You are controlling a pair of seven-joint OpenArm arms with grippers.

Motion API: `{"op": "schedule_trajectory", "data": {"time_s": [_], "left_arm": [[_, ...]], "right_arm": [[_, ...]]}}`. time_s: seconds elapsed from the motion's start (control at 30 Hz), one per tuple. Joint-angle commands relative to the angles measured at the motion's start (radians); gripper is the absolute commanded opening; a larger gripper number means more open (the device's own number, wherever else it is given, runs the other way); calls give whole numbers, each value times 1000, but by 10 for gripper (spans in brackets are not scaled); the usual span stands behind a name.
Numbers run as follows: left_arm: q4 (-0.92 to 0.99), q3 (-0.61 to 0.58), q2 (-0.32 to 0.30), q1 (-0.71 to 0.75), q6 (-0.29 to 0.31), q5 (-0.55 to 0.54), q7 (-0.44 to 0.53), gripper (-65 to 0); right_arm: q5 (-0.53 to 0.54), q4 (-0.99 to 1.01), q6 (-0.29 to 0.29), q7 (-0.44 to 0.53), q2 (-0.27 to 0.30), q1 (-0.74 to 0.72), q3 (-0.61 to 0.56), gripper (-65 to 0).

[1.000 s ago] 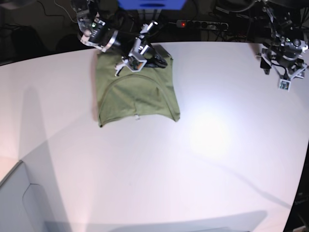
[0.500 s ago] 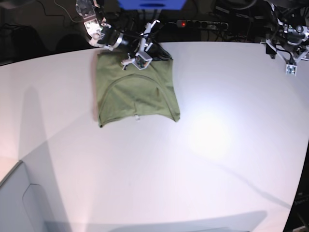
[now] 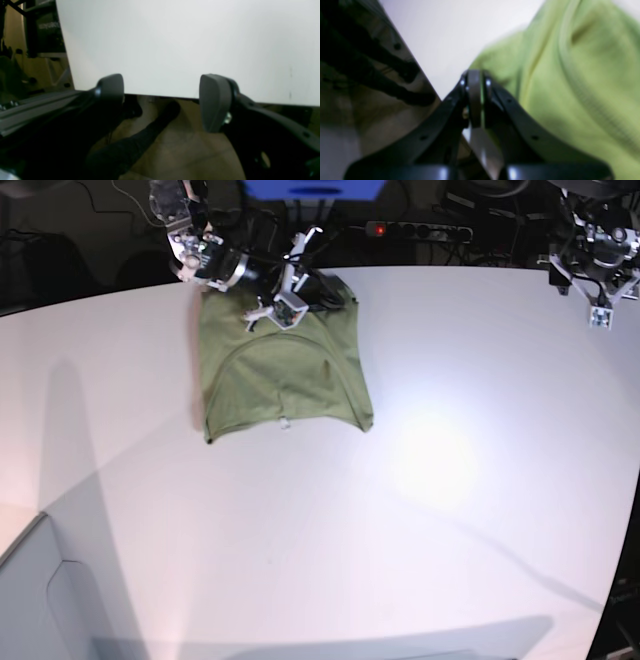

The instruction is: Fold the T-shirt properly

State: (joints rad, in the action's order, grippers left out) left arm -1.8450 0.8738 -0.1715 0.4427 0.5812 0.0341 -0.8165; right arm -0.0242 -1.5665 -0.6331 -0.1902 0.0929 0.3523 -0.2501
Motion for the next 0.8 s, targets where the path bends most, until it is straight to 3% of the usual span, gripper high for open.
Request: {"op": "schedule_trajectory", "data": {"time_s": [0.0, 0.17, 0.43, 0.5, 0.67, 0.77], "left_arm": [[-15, 8, -10, 9, -3, 2, 6, -199], [-9, 8, -9, 11, -3, 2, -2, -199], [-17, 8, 56, 100, -2, 0, 7, -203], [-15, 6, 65, 130, -2, -16, 7, -244], [-11, 6, 65, 213, -2, -185, 7, -455], [-8, 3, 65, 238, -3, -241, 7, -459]], "right_arm": [[19, 7, -6, 42, -12, -8, -2, -649], [20, 11, -6, 128, -14, 20, 7, -649], [22, -294, -6, 139, 29, 207, 125, -649], [22, -308, -6, 143, 26, 258, 188, -649], [22, -289, -6, 137, 21, 334, 331, -649], [22, -254, -6, 137, 21, 357, 403, -649]]}}
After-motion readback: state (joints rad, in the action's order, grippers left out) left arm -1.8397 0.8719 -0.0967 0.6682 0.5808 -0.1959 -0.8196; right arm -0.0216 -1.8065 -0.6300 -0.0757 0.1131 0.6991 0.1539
